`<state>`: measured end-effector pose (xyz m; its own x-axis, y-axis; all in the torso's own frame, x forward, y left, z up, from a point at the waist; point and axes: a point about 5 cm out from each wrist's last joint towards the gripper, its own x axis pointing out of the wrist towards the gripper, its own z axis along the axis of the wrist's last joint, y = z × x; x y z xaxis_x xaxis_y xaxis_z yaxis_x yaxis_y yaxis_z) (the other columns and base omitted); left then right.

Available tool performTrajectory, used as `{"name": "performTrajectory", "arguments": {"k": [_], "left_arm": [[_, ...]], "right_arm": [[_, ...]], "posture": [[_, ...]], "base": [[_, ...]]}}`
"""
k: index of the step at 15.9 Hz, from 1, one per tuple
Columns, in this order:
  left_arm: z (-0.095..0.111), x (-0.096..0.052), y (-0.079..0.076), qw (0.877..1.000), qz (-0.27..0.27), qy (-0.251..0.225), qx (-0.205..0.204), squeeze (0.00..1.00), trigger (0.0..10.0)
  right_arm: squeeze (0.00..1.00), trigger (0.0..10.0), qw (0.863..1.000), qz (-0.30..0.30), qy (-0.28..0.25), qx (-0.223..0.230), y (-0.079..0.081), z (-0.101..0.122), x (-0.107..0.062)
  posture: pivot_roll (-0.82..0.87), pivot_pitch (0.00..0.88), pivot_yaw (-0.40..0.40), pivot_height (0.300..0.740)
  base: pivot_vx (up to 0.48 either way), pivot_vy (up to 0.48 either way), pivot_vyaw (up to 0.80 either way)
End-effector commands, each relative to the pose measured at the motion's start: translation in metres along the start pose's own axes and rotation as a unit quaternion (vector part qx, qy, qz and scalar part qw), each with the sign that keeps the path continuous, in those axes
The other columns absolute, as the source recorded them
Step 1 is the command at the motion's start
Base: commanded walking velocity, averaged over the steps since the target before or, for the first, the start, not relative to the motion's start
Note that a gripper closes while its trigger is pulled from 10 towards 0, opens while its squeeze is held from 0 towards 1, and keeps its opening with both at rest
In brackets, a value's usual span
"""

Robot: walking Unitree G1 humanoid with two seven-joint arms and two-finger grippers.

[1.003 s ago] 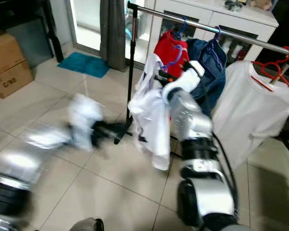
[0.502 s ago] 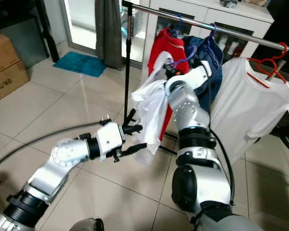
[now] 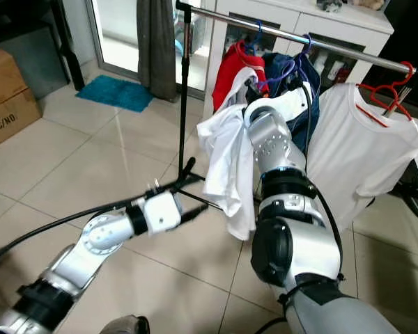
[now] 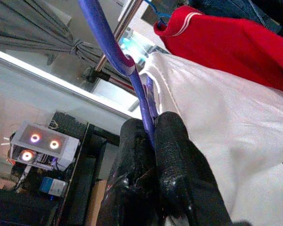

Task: Hang hanger

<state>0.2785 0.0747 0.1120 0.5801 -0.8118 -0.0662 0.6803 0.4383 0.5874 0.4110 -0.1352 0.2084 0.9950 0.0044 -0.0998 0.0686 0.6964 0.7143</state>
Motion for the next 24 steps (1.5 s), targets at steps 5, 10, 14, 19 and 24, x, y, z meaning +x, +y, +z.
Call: {"name": "performTrajectory", "arguments": {"k": [5,10,14,19,24], "left_arm": [[-0.002,0.008,0.010,0.996,0.064,-0.026,-0.061,0.00,0.0],[-0.003,0.013,0.010,0.993,0.062,-0.040,-0.097,0.00,0.0],[-0.004,0.012,0.008,0.993,0.054,-0.045,-0.097,0.00,0.0],[-0.005,0.011,0.007,0.993,0.052,-0.046,-0.097,0.00,0.0],[-0.007,0.008,0.002,0.994,0.040,-0.041,-0.094,0.00,0.0]], "right_arm": [[0.00,10.0,0.999,0.022,-0.022,0.012,0.008,0.016,0.002],[0.00,10.0,0.999,0.027,-0.021,0.012,0.009,0.016,0.003],[0.00,10.0,0.999,0.027,-0.021,0.012,0.009,0.017,0.003],[0.00,10.0,0.999,0.027,-0.021,0.013,0.008,0.017,0.003],[0.00,10.0,0.999,0.021,-0.022,0.012,0.004,0.018,0.004]], "posture": [[0.01,0.000,-0.117,0.740],[0.01,0.000,-0.115,0.740],[0.01,0.000,-0.116,0.740],[0.01,0.000,-0.119,0.740],[0.01,0.000,-0.118,0.740]], "base": [[0.000,0.000,0.00],[0.000,0.000,0.00],[0.000,0.000,0.00],[0.000,0.000,0.00],[0.000,0.000,0.00]]}}
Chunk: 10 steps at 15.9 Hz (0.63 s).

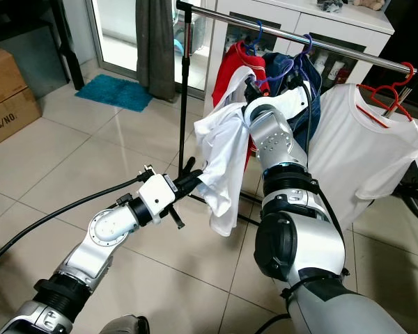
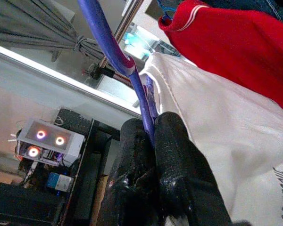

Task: Hang hanger

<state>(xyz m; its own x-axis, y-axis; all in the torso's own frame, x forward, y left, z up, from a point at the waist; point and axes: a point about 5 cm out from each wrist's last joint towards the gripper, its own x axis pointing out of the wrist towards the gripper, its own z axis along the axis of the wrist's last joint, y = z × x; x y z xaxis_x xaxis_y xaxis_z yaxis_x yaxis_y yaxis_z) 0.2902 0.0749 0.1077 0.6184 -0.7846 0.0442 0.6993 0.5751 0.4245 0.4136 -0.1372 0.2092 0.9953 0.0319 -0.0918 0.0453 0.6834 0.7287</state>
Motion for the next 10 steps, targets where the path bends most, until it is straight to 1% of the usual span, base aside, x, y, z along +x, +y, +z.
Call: {"name": "performTrajectory", "arguments": {"k": [1,3,6,7,8,10], "left_arm": [[0.000,-0.002,-0.003,1.000,-0.012,-0.002,0.002,0.00,0.0],[0.000,-0.003,-0.003,1.000,-0.015,-0.001,0.006,0.00,0.0],[0.003,-0.008,-0.003,0.999,-0.032,-0.009,0.024,0.00,0.0],[0.007,-0.010,-0.003,0.998,-0.048,-0.013,0.042,0.00,0.0],[0.011,-0.010,-0.004,0.995,-0.072,-0.015,0.068,0.00,0.0],[0.022,-0.008,-0.001,0.986,-0.112,-0.013,0.123,0.00,0.0]], "right_arm": [[0.00,10.0,1.000,0.006,-0.029,0.003,0.004,0.016,0.001],[0.00,10.0,1.000,0.005,-0.030,0.002,0.003,0.016,0.001],[0.00,10.0,0.999,0.000,-0.032,-0.009,0.000,0.016,0.001],[0.00,10.0,0.999,-0.002,-0.032,-0.016,-0.002,0.016,0.001],[0.00,10.0,0.999,-0.002,-0.031,-0.033,-0.003,0.014,0.001],[0.00,10.0,0.996,0.003,-0.023,-0.085,-0.004,0.009,0.001]], "posture": [[0.01,0.000,-0.118,0.740],[0.01,0.000,-0.118,0.740],[0.01,0.000,-0.120,0.740],[0.01,0.000,-0.120,0.740],[0.01,0.000,-0.120,0.740],[0.01,0.000,-0.124,0.740]], "base": [[0.000,0.000,0.00],[0.000,0.000,0.00],[0.000,0.000,0.00],[0.000,0.000,0.00],[0.000,0.000,0.00],[0.000,0.000,0.00]]}}
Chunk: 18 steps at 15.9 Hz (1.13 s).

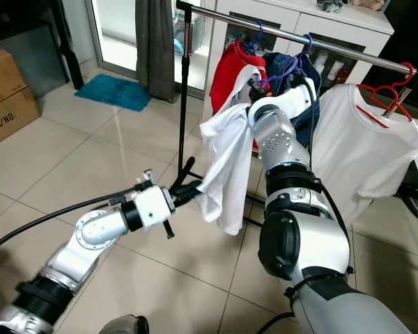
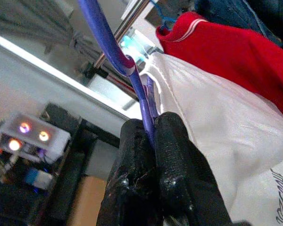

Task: Hang hanger

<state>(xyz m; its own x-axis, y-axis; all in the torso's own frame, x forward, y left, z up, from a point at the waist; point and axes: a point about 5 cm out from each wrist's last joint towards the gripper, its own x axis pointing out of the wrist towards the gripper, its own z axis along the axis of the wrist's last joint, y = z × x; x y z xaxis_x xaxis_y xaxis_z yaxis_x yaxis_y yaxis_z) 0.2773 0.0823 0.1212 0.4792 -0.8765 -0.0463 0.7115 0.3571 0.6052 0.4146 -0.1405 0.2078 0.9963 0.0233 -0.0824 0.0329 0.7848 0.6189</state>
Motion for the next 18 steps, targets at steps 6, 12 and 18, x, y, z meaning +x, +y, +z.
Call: {"name": "performTrajectory", "arguments": {"k": [6,12,18], "left_arm": [[0.029,0.018,0.037,0.994,-0.088,0.018,0.060,0.00,0.0],[0.016,-0.004,0.046,0.987,-0.144,0.067,0.026,0.00,0.0],[0.027,0.017,0.035,0.986,-0.161,0.040,-0.020,0.00,0.0]], "right_arm": [[0.00,10.0,0.984,0.059,0.066,-0.152,0.009,-0.036,-0.005],[0.00,10.0,0.982,0.088,0.079,-0.150,-0.007,-0.035,-0.014],[0.00,10.0,0.930,0.175,0.139,-0.292,-0.016,-0.068,-0.037]], "posture": [[0.02,0.000,-0.121,0.740],[0.02,0.000,-0.114,0.740],[0.00,0.000,-0.111,0.740]], "base": [[0.000,0.000,0.00],[0.000,0.000,0.00],[0.000,0.000,0.00]]}}
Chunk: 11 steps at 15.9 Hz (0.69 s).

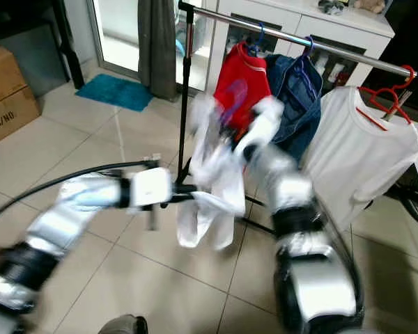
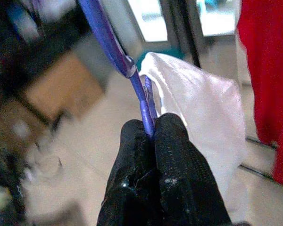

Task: Hang hanger

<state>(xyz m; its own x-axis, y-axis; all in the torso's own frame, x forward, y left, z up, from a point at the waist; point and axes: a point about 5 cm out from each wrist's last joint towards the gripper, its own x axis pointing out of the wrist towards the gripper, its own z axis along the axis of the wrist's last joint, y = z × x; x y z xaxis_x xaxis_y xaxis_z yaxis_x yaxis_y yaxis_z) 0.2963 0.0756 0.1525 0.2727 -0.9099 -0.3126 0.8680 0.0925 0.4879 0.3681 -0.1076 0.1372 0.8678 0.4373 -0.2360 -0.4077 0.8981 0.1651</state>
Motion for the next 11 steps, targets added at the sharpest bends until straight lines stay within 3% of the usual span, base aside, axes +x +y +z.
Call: {"name": "performTrajectory", "arguments": {"k": [1,7,9,11], "left_arm": [[0.018,0.012,0.001,0.999,-0.013,-0.029,0.015,0.00,0.0],[0.029,0.035,-0.020,0.998,-0.047,-0.049,-0.009,0.00,0.0],[0.030,0.041,-0.021,0.998,-0.044,-0.045,-0.011,0.00,0.0],[0.030,0.047,-0.021,0.999,-0.038,-0.037,-0.010,0.00,0.0]], "right_arm": [[0.00,10.0,1.000,-0.011,-0.007,-0.028,0.005,0.001,0.002],[0.00,10.0,0.992,-0.108,-0.043,0.057,-0.003,0.012,0.011],[0.00,10.0,0.989,-0.106,-0.056,0.088,0.003,0.019,0.017],[0.00,10.0,0.988,-0.053,-0.059,0.134,0.025,0.025,0.026]], "posture": [[0.00,0.000,-0.110,0.740],[0.01,0.000,-0.110,0.740],[0.01,0.000,-0.110,0.740],[0.02,0.000,-0.117,0.740]], "base": [[0.000,0.000,0.00],[0.000,0.000,0.00],[0.000,0.000,0.00],[0.000,0.000,0.00]]}}
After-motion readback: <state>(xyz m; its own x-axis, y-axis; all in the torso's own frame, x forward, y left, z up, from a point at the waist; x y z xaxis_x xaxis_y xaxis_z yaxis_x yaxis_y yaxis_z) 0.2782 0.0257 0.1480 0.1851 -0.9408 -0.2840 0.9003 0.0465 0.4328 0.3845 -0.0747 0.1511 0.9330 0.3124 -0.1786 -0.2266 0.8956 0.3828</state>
